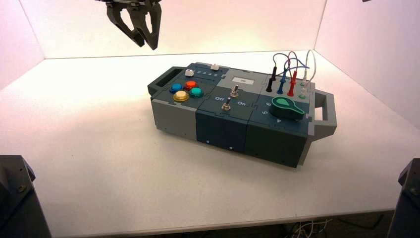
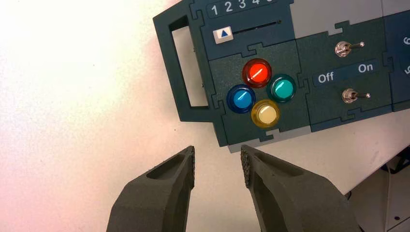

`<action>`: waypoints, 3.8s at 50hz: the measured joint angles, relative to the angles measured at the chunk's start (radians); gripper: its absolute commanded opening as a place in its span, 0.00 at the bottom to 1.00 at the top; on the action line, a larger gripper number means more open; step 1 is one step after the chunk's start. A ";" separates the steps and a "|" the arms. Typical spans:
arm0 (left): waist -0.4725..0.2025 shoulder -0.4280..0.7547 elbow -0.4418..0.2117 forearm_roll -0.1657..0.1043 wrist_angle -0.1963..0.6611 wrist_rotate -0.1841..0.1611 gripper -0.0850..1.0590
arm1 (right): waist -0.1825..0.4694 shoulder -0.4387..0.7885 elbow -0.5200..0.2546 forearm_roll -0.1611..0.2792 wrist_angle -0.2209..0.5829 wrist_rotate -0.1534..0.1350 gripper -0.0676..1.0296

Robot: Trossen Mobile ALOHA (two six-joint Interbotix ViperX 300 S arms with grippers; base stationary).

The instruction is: Push the blue button with the right gripper.

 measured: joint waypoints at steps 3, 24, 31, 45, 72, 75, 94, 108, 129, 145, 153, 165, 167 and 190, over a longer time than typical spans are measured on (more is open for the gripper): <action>0.000 0.000 0.000 0.000 0.000 0.000 0.53 | 0.000 0.000 -0.002 0.000 -0.002 0.000 0.70; 0.000 0.002 0.002 0.000 0.002 0.000 0.53 | 0.002 0.000 0.002 0.000 -0.002 0.000 0.70; 0.002 -0.006 0.000 0.000 0.002 0.000 0.53 | 0.002 0.000 0.002 -0.002 0.000 0.000 0.69; 0.048 -0.077 0.000 -0.002 0.000 0.000 0.53 | 0.009 0.034 -0.003 0.034 0.008 -0.002 0.61; 0.109 -0.176 0.002 0.000 -0.015 0.000 0.53 | 0.186 0.348 -0.173 0.126 -0.031 -0.008 0.33; 0.112 -0.186 0.000 0.000 -0.020 0.000 0.53 | 0.225 0.419 -0.206 0.127 -0.048 -0.008 0.26; 0.173 -0.253 0.017 0.000 -0.063 0.000 0.53 | 0.321 0.821 -0.425 0.127 -0.112 -0.006 0.04; 0.175 -0.264 0.018 0.000 -0.077 0.000 0.53 | 0.400 1.086 -0.586 0.126 -0.132 -0.008 0.04; 0.209 -0.305 0.034 0.000 -0.110 0.000 0.53 | 0.426 1.381 -0.770 0.118 -0.107 -0.021 0.04; 0.222 -0.316 0.034 0.000 -0.117 0.000 0.53 | 0.439 1.460 -0.831 0.117 -0.086 -0.026 0.04; 0.224 -0.318 0.034 0.000 -0.118 0.000 0.53 | 0.462 1.491 -0.854 0.117 -0.078 -0.028 0.04; 0.224 -0.321 0.034 0.000 -0.117 0.000 0.53 | 0.463 1.514 -0.861 0.117 -0.069 -0.029 0.04; 0.224 -0.321 0.034 0.000 -0.117 0.000 0.53 | 0.463 1.519 -0.861 0.117 -0.069 -0.028 0.04; 0.224 -0.322 0.035 0.000 -0.118 0.000 0.53 | 0.463 1.562 -0.887 0.115 -0.067 -0.029 0.04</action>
